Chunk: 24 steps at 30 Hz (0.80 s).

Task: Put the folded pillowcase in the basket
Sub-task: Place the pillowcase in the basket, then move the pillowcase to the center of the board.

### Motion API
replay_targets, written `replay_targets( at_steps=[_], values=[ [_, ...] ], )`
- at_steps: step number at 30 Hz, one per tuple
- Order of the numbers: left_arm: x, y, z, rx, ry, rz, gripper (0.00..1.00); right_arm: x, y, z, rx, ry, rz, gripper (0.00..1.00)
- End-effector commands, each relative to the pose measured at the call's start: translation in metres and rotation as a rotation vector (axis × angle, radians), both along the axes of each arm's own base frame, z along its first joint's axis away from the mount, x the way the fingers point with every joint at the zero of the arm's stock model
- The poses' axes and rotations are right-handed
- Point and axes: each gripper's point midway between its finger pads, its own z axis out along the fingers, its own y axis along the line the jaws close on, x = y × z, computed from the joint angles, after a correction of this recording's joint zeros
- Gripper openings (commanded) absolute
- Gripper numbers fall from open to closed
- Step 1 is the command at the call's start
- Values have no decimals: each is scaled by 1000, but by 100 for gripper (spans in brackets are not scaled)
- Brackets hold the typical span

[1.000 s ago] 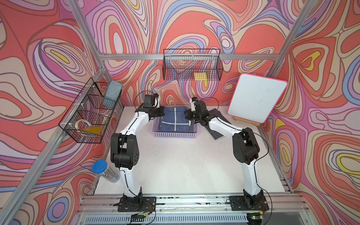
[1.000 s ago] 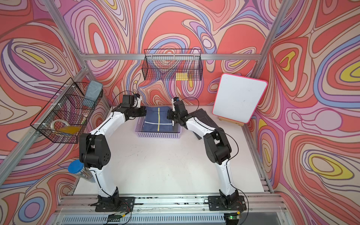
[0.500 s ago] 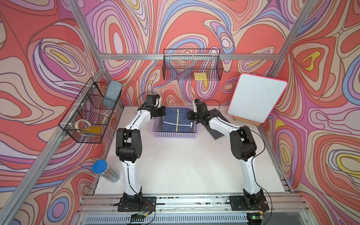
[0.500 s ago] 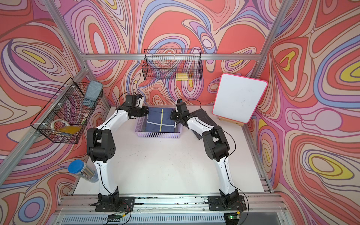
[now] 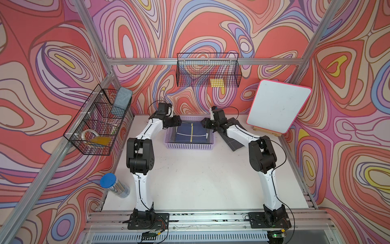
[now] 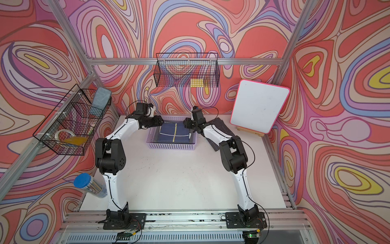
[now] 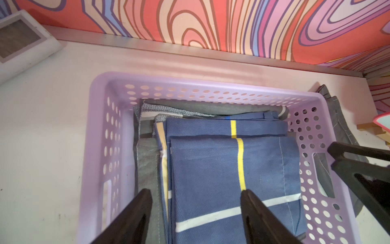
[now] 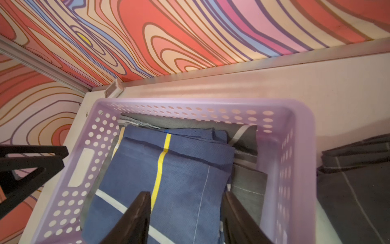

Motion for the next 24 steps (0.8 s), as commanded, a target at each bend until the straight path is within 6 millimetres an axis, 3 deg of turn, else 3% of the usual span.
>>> replay_targets(
  at_steps=[1,5,8,12,16,18,24],
  values=[
    [-12,8,33,-7,-32,34,86,-10,-15,35,-25,-44,-22,61],
    [-34,6,61,-51,-77,37,98,-31,-36,47,-67,-45,-64,68],
    [-59,1,75,-105,-103,35,99,-50,-57,47,-101,-24,-108,70],
    [-95,-5,80,-158,-106,26,99,-77,-90,39,-145,31,-178,70],
    [-134,-17,70,-174,-97,-2,99,-102,-126,15,-160,115,-247,70],
    [-151,-21,64,-182,-94,-8,99,-110,-140,14,-161,122,-269,71],
    [-198,-37,45,-199,-88,-43,99,-115,-165,-26,-283,218,-260,70]
  ],
)
